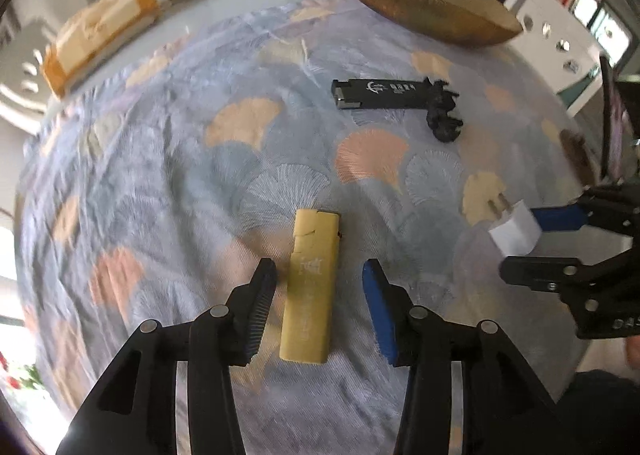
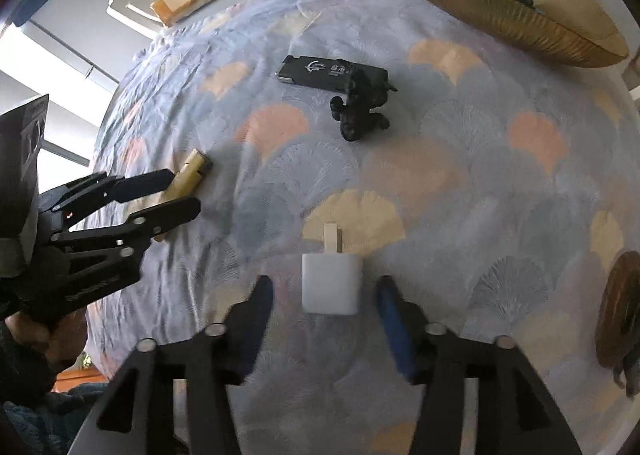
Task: Organize rigid objects
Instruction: 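Lift the yellow block with the left tool while the right holds the white charger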
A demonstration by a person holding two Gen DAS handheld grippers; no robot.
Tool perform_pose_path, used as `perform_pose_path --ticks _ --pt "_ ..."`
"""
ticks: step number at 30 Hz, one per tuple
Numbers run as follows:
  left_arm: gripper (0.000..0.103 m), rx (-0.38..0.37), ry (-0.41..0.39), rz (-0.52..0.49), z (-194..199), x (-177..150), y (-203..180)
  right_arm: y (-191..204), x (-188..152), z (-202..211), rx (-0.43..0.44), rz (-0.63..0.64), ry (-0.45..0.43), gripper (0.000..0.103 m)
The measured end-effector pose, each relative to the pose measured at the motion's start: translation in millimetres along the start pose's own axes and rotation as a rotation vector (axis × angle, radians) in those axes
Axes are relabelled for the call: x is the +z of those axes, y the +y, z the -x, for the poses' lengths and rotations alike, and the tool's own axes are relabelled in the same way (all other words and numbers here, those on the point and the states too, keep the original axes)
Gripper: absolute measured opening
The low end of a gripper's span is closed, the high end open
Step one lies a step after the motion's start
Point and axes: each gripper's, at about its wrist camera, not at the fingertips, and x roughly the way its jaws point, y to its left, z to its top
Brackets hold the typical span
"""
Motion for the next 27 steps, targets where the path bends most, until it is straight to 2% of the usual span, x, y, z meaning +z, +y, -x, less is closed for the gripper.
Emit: perform_pose_path --ticks 3,5,6,7,13,15,16,20,23,24,26,27 --pt "0.021 0.008 -0.017 -0.008 3.2 -2.6 -2.4 6.5 -1.4 0.3 -0.032 0.007 -0.014 0.054" --pt "0.021 -0.023 -0.009 0.013 4.7 -2.2 0.8 18.1 0.6 -1.1 -0.088 0.022 -0.018 0.043" --pt "0.021 -0.044 -0.006 0.026 5.9 -1.8 3.2 23.4 1.4 -2.2 -0.106 0.043 -0.015 0.033" --pt "0.021 -0.067 -0.007 0.039 9.3 -1.4 5.4 23.4 1.0 -0.2 -0.102 0.060 -0.012 0.028" --pt "0.019 -0.132 -0.082 0.089 43.9 12.1 13.7 46.0 6.8 17.0 -0.005 0.099 -0.049 0.026" --pt "0.012 -0.150 -0.113 0.104 57.3 19.0 16.3 50.1 13.3 32.5 0.004 0.107 -0.084 0.026" --pt "0.011 -0.153 -0.134 0.107 65.4 24.4 16.9 51.3 16.7 42.8 0.006 0.114 -0.109 0.026" --pt "0.011 -0.166 -0.238 0.112 99.7 53.3 20.9 54.1 37.4 87.5 0.010 0.128 -0.217 0.026" --pt "0.011 -0.185 -0.264 0.121 107.8 69.2 28.2 49.8 55.9 104.1 -0.014 0.131 -0.262 0.026" --pt "0.011 -0.182 -0.265 0.124 106.3 70.9 31.0 45.7 60.4 105.9 -0.016 0.124 -0.266 0.026" --pt "0.013 -0.201 -0.218 0.128 93.9 71.4 38.3 37.3 66.0 103.1 -0.035 0.111 -0.257 0.026" --pt "0.026 -0.225 -0.181 0.141 84.7 68.7 41.2 32.1 68.0 97.7 -0.044 0.100 -0.242 0.026"
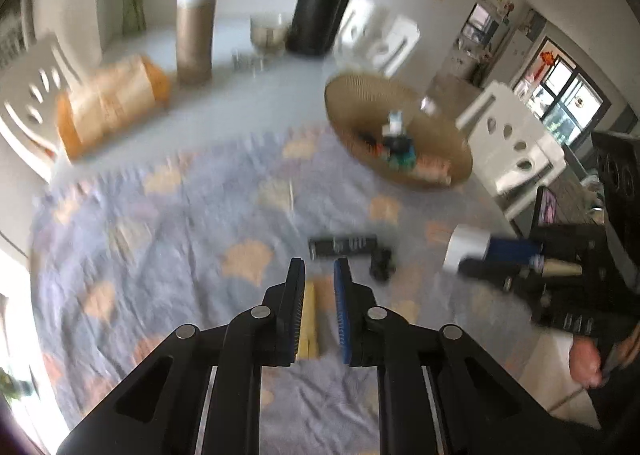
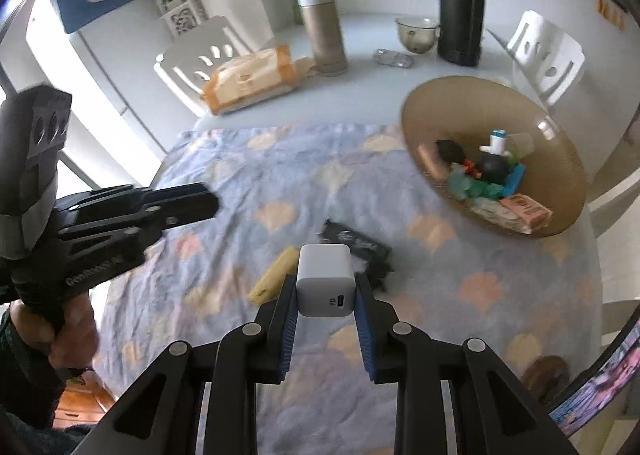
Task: Organize rigid objects
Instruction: 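Lift the yellow block with the left tool while the right holds the white charger, then drop the yellow block and white charger into the brown bowl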
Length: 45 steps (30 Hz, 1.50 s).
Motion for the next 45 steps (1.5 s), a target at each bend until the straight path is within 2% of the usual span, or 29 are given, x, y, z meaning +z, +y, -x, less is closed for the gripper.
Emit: perform_pose_path --ticks 2,4,6,10,11,12,13,15,19,26,29,33,36,40,44,45 --pt "0.049 -0.026 0.111 0.086 -25.8 -13.7 15.2 -10.7 -3.7 -7.6 0.003 -0.023 0.029 0.026" --pt "0.050 -0.021 0.175 0.121 -50.6 -27.7 19.1 -20.1 -12.1 -5.9 0.024 -0.050 0.057 0.026" --pt "0.050 0.017 0.220 0.118 -69.7 -35.8 16.8 -26.6 -17.8 -13.4 0.039 -0.071 0.080 0.026" --pt "0.050 0.110 0.276 0.047 -98.3 -42.1 -0.6 -36.2 -23.4 -25.0 0.040 -0.099 0.107 0.026" --pt "0.048 0.147 0.250 -0.001 -98.8 -41.6 -9.3 -37.6 -24.6 -25.2 0.039 -0.102 0.109 0.026" --pt "0.030 0.173 0.241 -0.036 -100.5 -41.5 -15.4 -38.9 -25.7 -25.0 0.037 -0.104 0.110 0.026" --pt "0.021 0.211 0.249 -0.069 -105.2 -41.8 -21.3 -40.5 -26.8 -24.8 0.038 -0.105 0.110 0.026" --pt "0.021 0.214 0.234 -0.079 -103.9 -38.7 -26.3 -42.4 -26.9 -22.5 0.037 -0.105 0.107 0.026" --pt "0.021 0.121 0.134 -0.043 -72.9 -15.7 -36.4 -47.2 -19.4 -1.2 0.030 -0.109 0.058 0.026" --pt "0.021 -0.012 -0.113 -0.092 -4.2 71.1 -83.5 -81.6 17.7 66.1 -0.021 -0.181 -0.141 0.026" --pt "0.021 -0.062 -0.153 -0.115 0.0 104.4 -97.2 -105.8 34.1 84.2 -0.077 -0.250 -0.203 0.026" --pt "0.021 -0.052 -0.158 -0.163 -23.1 131.5 -115.0 -148.0 51.5 82.1 -0.167 -0.397 -0.201 0.026" --pt "0.021 -0.051 -0.106 -0.174 -61.0 145.7 -121.1 -176.8 60.7 62.8 -0.203 -0.475 -0.157 0.026" --pt "0.021 -0.058 -0.043 -0.170 -101.1 152.2 -119.1 -200.7 69.0 38.0 -0.224 -0.524 -0.105 0.026" --pt "0.021 -0.049 -0.032 -0.180 -113.9 154.3 -117.9 -216.2 76.7 21.4 -0.251 -0.541 -0.070 0.026" --pt "0.026 -0.044 -0.026 -0.181 -116.3 155.4 -118.3 -218.3 77.9 19.5 -0.248 -0.544 -0.067 0.026"
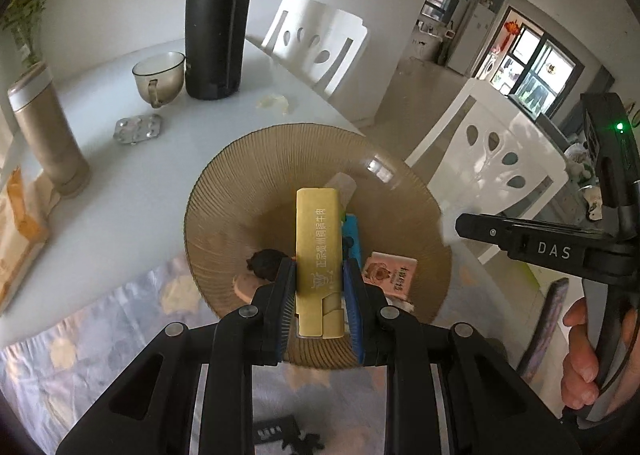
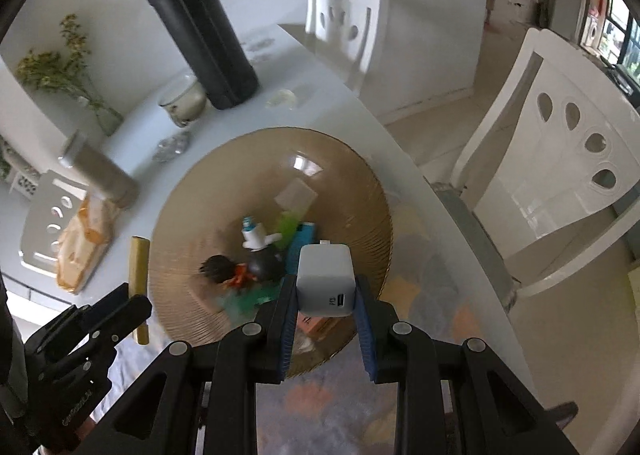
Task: Organize rigid objects
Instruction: 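Drop the yellow block and white charger into the brown bowl, then move both tools back toward the black box and black figure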
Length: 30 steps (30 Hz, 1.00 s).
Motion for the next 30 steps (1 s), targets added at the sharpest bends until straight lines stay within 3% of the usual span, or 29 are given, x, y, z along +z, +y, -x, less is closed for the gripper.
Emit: perform_pose_path --ticks 2,4,8,11,16,19,20,21,22,25,30 --pt "0.043 0.013 0.017 0.013 -2.5 2.2 3.3 -3.5 3.4 -4.9 0.005 -0.007 0.003 0.032" --pt "0.043 0.019 0.016 0.039 2.6 -1.2 10.0 -7.5 3.4 -5.8 -0.008 -0.013 0.005 0.044" --pt "0.043 0.018 0.018 0.100 20.7 -19.0 28.1 -8.4 -6.4 8.2 -0.015 -0.004 -0.008 0.045" --pt "0.043 0.041 0.007 0.151 41.4 -38.1 44.9 -8.4 -19.0 15.4 -0.005 -0.013 0.001 0.054" --pt "0.043 0.088 -0.037 0.229 87.0 -67.1 69.1 5.0 -43.1 30.4 0.028 0.015 0.007 0.056" --pt "0.045 0.075 -0.079 0.255 121.0 -80.1 76.2 19.9 -59.5 43.0 0.049 0.049 -0.002 0.056" --pt "0.059 0.073 -0.107 0.257 134.1 -84.3 76.0 25.7 -65.1 46.7 0.056 0.064 -0.004 0.056" --pt "0.081 0.082 -0.130 0.258 144.8 -87.4 75.6 30.2 -69.5 48.7 0.060 0.077 -0.003 0.056" --pt "0.089 0.094 -0.159 0.264 155.3 -91.5 75.5 35.8 -75.9 51.0 0.065 0.090 -0.001 0.057" --pt "0.091 0.137 -0.233 0.256 179.9 -106.1 73.5 46.8 -89.5 52.9 0.089 0.113 0.013 0.057" --pt "0.091 0.180 -0.168 0.244 176.5 -128.4 75.8 64.7 -118.6 49.4 0.110 0.143 0.053 0.057"
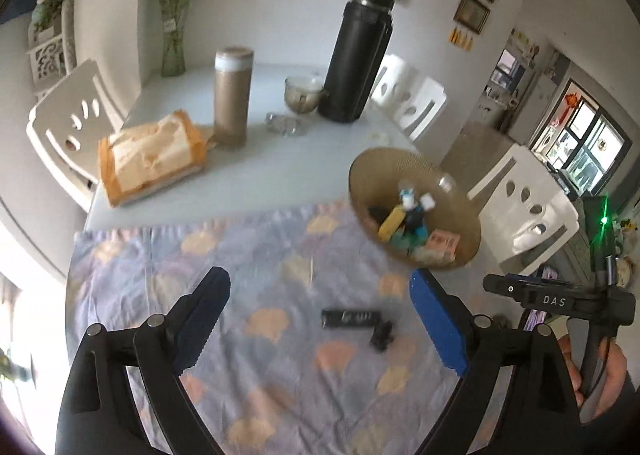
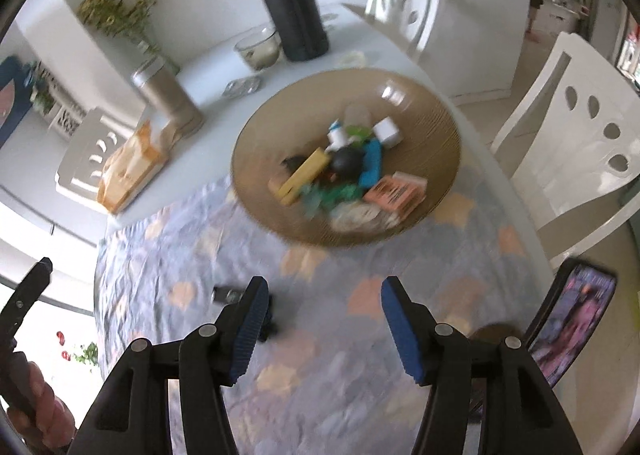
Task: Organize rigid objects
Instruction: 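Move both tools back toward the black box and black figure, then grasp the black box with the left tool while the right grasps the black figure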
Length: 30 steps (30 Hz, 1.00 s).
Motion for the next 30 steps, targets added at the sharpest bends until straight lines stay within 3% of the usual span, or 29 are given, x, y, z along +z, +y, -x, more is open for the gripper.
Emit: perform_pose_path --ticks 7,13,20,25,30 --pt "0.091 0.008 0.116 -0.031 -18.9 -35.6 7.6 15.5 -33.3 -18.4 0.012 0.016 0.071 0.057" --pt "0.091 -0.007 0.207 -0.148 -53.4 -51.4 -3.1 33.3 -58.9 -49.4 0.047 0.020 0.171 0.057" --pt "0.090 -0.018 0.287 -0.316 -96.2 -58.6 -8.9 42.7 -62.1 -82.1 0.079 -0.005 0.249 0.058" --pt "0.090 -0.123 0.343 -0.369 -128.6 -56.8 -8.1 43.4 -57.2 -105.3 0.053 -0.028 0.257 0.058" --pt "0.086 -0.126 0.359 -0.455 -154.8 -51.5 -12.4 46.9 -48.9 -124.4 0.034 -0.025 0.261 0.057"
